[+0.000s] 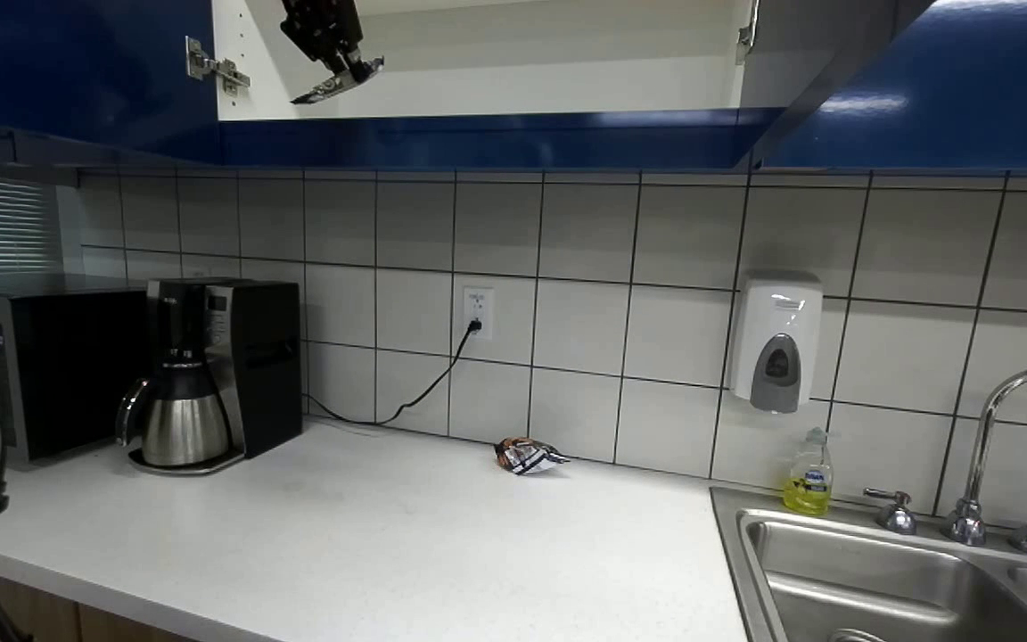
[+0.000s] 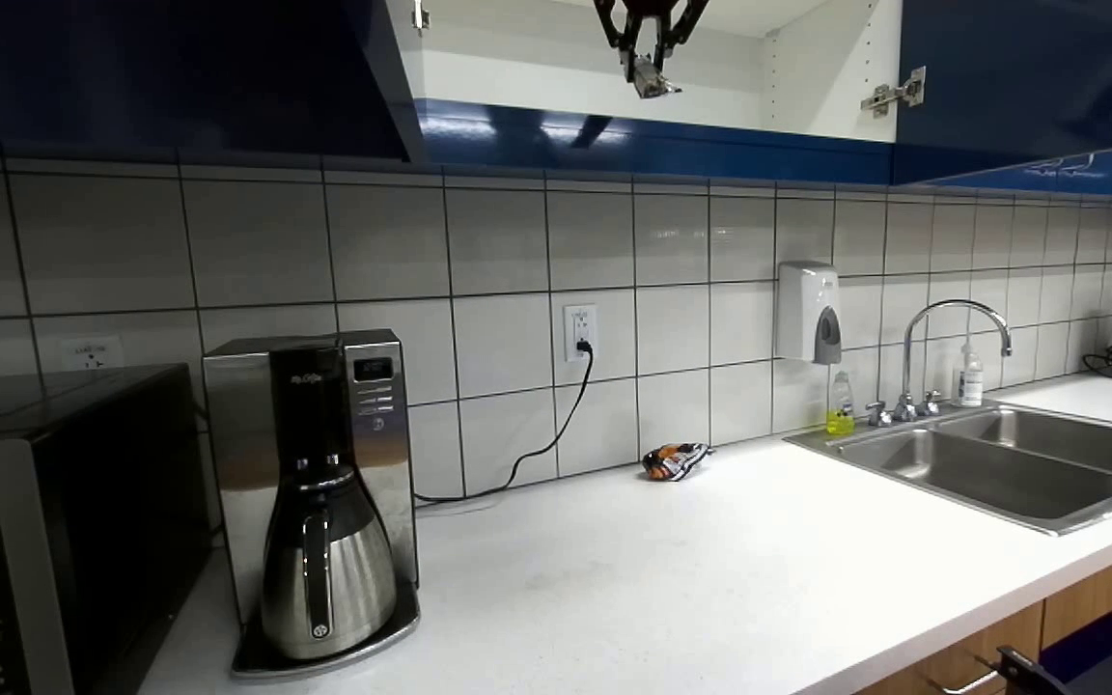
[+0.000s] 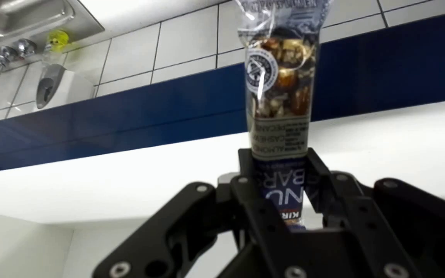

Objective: Put the snack bar in the top cabinet

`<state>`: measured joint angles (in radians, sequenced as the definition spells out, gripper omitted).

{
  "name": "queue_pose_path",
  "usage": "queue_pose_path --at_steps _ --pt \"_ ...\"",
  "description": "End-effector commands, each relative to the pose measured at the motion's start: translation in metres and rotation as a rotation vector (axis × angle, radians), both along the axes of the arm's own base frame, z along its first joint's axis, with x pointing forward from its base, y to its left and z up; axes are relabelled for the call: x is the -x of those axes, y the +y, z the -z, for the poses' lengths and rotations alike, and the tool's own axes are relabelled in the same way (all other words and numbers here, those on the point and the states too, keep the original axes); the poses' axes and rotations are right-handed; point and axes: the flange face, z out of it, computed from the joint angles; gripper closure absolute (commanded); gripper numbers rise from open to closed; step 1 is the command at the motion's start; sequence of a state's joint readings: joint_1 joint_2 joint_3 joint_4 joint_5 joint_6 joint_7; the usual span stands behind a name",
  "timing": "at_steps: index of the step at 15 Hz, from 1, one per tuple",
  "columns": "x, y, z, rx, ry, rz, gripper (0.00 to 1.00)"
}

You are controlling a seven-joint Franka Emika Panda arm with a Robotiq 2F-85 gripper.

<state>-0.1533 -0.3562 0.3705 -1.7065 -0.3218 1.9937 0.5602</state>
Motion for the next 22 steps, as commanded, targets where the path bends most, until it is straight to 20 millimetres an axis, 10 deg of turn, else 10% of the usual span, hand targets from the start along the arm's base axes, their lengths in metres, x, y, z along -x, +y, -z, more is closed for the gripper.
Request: queue_pose_path --at_steps 1,18,19,20,22 --pt "-0.015 -0.011 -0.029 -0.019 0.035 0.083 0.90" --pt "-0.100 -0.027 -0.013 0.000 0.056 0.166 0.90" --pt "-0.101 -0.028 -0.012 -0.006 0.057 0.170 0.80" --pt "-0.103 -0.029 -0.012 -0.005 0.057 0.176 0.41" --pt "-0.105 -0.031 -0.011 -0.015 0.054 0.187 0.35"
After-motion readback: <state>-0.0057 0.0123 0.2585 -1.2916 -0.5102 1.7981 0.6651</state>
